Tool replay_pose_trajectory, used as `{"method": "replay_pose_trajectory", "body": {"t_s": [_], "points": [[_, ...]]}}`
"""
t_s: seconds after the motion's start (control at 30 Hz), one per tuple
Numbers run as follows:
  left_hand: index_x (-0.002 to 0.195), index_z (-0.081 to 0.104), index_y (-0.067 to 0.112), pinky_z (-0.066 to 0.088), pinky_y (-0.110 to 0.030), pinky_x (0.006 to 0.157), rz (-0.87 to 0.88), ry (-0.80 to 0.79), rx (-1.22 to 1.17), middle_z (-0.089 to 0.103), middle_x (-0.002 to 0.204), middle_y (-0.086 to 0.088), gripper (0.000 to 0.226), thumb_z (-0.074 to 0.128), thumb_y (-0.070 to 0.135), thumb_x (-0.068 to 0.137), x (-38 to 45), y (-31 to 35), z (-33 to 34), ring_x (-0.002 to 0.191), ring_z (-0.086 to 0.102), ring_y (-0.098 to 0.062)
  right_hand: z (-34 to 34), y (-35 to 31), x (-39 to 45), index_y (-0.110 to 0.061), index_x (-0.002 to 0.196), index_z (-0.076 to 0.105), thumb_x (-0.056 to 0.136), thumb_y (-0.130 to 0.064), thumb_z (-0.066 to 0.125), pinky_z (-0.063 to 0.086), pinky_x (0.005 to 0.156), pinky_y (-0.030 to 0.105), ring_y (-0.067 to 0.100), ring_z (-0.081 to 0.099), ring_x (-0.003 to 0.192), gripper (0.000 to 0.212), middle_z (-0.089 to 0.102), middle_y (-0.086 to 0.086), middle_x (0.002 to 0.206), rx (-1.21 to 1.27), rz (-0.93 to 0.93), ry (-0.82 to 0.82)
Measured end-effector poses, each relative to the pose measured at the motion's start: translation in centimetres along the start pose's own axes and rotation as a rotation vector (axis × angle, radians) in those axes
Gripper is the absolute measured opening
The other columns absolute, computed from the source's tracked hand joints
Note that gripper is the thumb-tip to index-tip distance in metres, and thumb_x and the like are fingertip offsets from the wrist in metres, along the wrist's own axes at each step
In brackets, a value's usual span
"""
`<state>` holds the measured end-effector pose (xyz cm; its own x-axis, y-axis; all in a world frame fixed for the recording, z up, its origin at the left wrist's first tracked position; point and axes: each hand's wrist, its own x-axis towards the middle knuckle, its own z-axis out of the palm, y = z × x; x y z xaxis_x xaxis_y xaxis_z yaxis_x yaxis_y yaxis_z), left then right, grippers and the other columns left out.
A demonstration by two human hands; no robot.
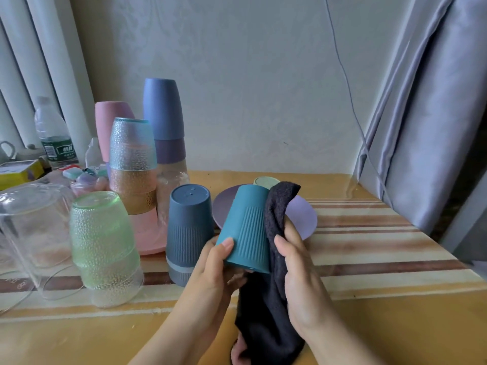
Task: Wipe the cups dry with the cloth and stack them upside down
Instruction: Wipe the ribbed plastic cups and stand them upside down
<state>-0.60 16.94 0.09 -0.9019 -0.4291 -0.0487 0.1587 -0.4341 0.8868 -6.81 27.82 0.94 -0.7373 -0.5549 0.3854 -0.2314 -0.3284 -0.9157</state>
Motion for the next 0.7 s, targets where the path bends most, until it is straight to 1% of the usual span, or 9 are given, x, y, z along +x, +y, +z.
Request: {"method": "replay_pose_trajectory", "body": {"t_s": [0.1, 0.17, 0.3, 0.37, 0.4, 0.47, 0.5, 0.6, 0.7], "points": [[0.114, 0.058, 0.017, 0.046, -0.035, 0.081, 0.013, -0.013, 0.035, 0.069, 0.105, -0.006, 0.048, 0.06, 0.047, 0.076, -0.3, 0.1, 0.5, 0.092, 0.065, -0.018, 0.2, -0.4, -0.2, -0.035, 0.134, 0.047, 0.081, -0.039, 0.046, 0.022, 0.115, 0.045, 0.01, 0.035, 0.137, 0.053, 0.046, -0.012, 0.142, -0.051, -0.054, 0.051], [0.111, 0.055, 0.016, 0.049, -0.031, 0.078, 0.07, 0.021, 0.112, 0.069, 0.099, -0.004, 0.05, 0.067, 0.051, 0.078, -0.6, -0.1, 0.9, 0.088, 0.067, -0.015, -0.1, -0.5, -0.1, -0.04, 0.129, 0.052, 0.079, -0.04, 0.05, 0.025, 0.114, 0.045, 0.009, 0.038, 0.134, 0.05, 0.049, -0.013, 0.139, -0.052, -0.063, 0.107], [0.103, 0.056, 0.025, 0.049, -0.012, 0.072, 0.319, 0.18, 0.325, 0.068, 0.094, 0.006, 0.048, 0.049, 0.058, 0.069, -1.6, 0.0, 1.6, 0.087, 0.066, -0.003, -0.3, -0.5, 0.0, -0.052, 0.109, 0.062, 0.08, -0.031, 0.05, 0.03, 0.112, 0.038, 0.001, 0.045, 0.127, 0.038, 0.056, -0.021, 0.129, -0.044, -0.031, 0.241], [0.108, 0.056, 0.032, 0.045, -0.006, 0.069, 0.334, 0.163, 0.415, 0.068, 0.095, 0.013, 0.055, 0.051, 0.063, 0.064, -2.1, 0.2, 1.9, 0.086, 0.063, 0.006, 0.2, -0.6, -0.2, -0.052, 0.108, 0.06, 0.081, -0.03, 0.048, 0.033, 0.111, 0.03, -0.005, 0.044, 0.126, 0.037, 0.055, -0.027, 0.128, -0.097, -0.037, 0.247], [0.11, 0.055, 0.034, 0.044, -0.005, 0.069, 0.332, 0.149, 0.446, 0.067, 0.095, 0.016, 0.056, 0.057, 0.062, 0.061, -2.2, 0.3, 1.8, 0.087, 0.062, 0.008, 0.6, -0.6, -0.5, -0.053, 0.108, 0.057, 0.08, -0.031, 0.047, 0.034, 0.108, 0.021, -0.009, 0.043, 0.124, 0.037, 0.054, -0.033, 0.125, -0.133, -0.041, 0.246], [0.11, 0.055, 0.035, 0.045, -0.006, 0.07, 0.329, 0.138, 0.481, 0.068, 0.096, 0.019, 0.051, 0.068, 0.053, 0.064, -2.0, 0.2, 1.6, 0.089, 0.062, 0.01, 1.2, -0.7, -0.8, -0.056, 0.109, 0.051, 0.08, -0.032, 0.045, 0.033, 0.1, 0.006, -0.017, 0.04, 0.121, 0.038, 0.049, -0.042, 0.122, -0.193, -0.038, 0.237], [0.11, 0.056, 0.035, 0.046, -0.008, 0.071, 0.322, 0.132, 0.493, 0.069, 0.097, 0.017, 0.046, 0.071, 0.048, 0.069, -1.8, 0.3, 1.5, 0.089, 0.063, 0.008, 1.4, -0.8, -0.9, -0.056, 0.111, 0.048, 0.081, -0.032, 0.044, 0.032, 0.098, 0.003, -0.018, 0.038, 0.122, 0.039, 0.047, -0.042, 0.125, -0.212, -0.046, 0.225], [0.111, 0.059, 0.032, 0.046, -0.013, 0.07, 0.274, 0.065, 0.48, 0.07, 0.092, 0.013, 0.03, 0.07, 0.032, 0.082, -1.6, 0.3, 1.2, 0.082, 0.065, 0.003, 1.2, -1.1, -0.8, -0.046, 0.124, 0.045, 0.087, -0.027, 0.04, 0.026, 0.104, 0.005, -0.014, 0.031, 0.13, 0.042, 0.04, -0.029, 0.139, -0.241, -0.113, 0.196], [0.108, 0.062, 0.03, 0.053, -0.018, 0.075, 0.184, -0.023, 0.402, 0.072, 0.089, 0.009, 0.037, 0.074, 0.043, 0.075, -1.5, 0.4, 1.4, 0.083, 0.068, -0.002, 0.4, -1.5, -0.2, -0.048, 0.123, 0.047, 0.088, -0.029, 0.04, 0.026, 0.11, 0.015, -0.011, 0.033, 0.13, 0.04, 0.044, -0.028, 0.138, -0.212, -0.121, 0.226]]}}
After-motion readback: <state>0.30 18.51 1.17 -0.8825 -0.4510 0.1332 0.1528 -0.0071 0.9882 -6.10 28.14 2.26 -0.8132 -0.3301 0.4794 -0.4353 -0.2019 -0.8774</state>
